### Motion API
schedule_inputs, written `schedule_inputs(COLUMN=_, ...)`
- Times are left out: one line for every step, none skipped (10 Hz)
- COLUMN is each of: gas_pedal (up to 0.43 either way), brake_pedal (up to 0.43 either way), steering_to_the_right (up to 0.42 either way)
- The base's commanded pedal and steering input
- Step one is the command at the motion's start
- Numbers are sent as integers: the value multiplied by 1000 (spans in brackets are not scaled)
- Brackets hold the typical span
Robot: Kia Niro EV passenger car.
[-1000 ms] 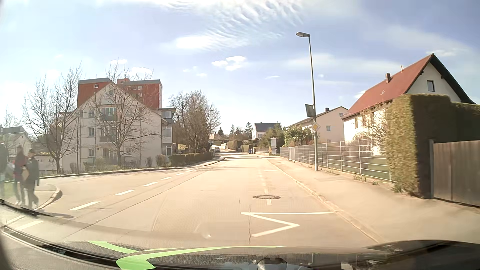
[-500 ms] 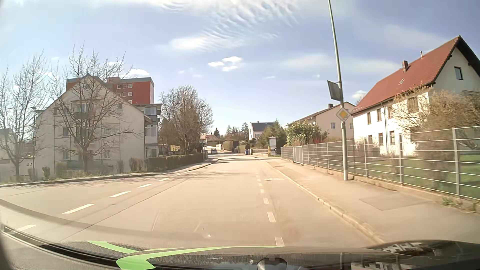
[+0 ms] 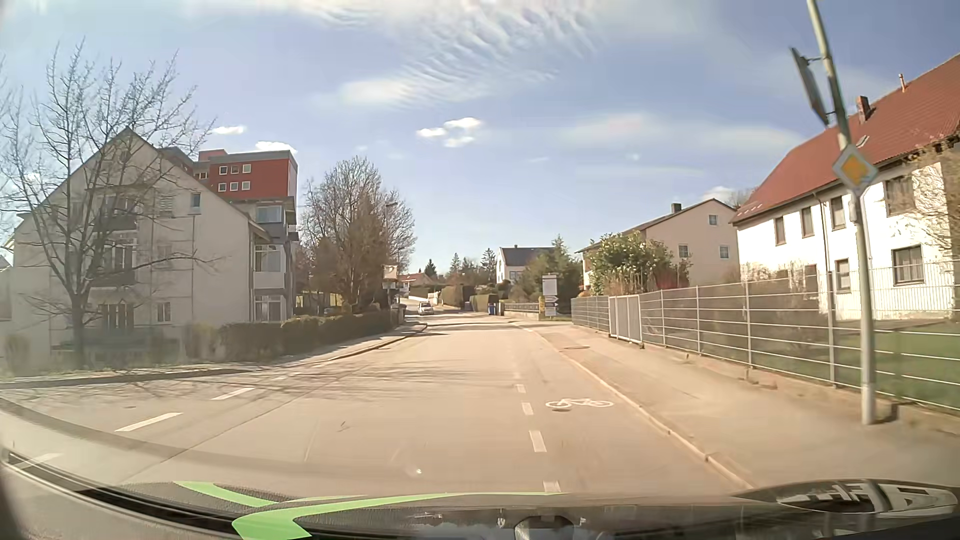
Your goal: Follow the waypoints while adhering to traffic rules and regulations
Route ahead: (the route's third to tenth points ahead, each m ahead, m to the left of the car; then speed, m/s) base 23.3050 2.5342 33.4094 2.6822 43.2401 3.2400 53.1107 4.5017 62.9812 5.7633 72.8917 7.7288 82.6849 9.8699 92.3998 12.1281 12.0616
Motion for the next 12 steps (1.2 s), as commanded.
schedule_inputs(gas_pedal=150, brake_pedal=0, steering_to_the_right=-1)
schedule_inputs(gas_pedal=150, brake_pedal=0, steering_to_the_right=-1)
schedule_inputs(gas_pedal=150, brake_pedal=0, steering_to_the_right=-2)
schedule_inputs(gas_pedal=150, brake_pedal=0, steering_to_the_right=-3)
schedule_inputs(gas_pedal=150, brake_pedal=0, steering_to_the_right=-3)
schedule_inputs(gas_pedal=150, brake_pedal=0, steering_to_the_right=-2)
schedule_inputs(gas_pedal=150, brake_pedal=0, steering_to_the_right=-1)
schedule_inputs(gas_pedal=150, brake_pedal=0, steering_to_the_right=-1)
schedule_inputs(gas_pedal=150, brake_pedal=0, steering_to_the_right=-1)
schedule_inputs(gas_pedal=150, brake_pedal=0, steering_to_the_right=-1)
schedule_inputs(gas_pedal=150, brake_pedal=0, steering_to_the_right=-1)
schedule_inputs(gas_pedal=150, brake_pedal=0, steering_to_the_right=-1)
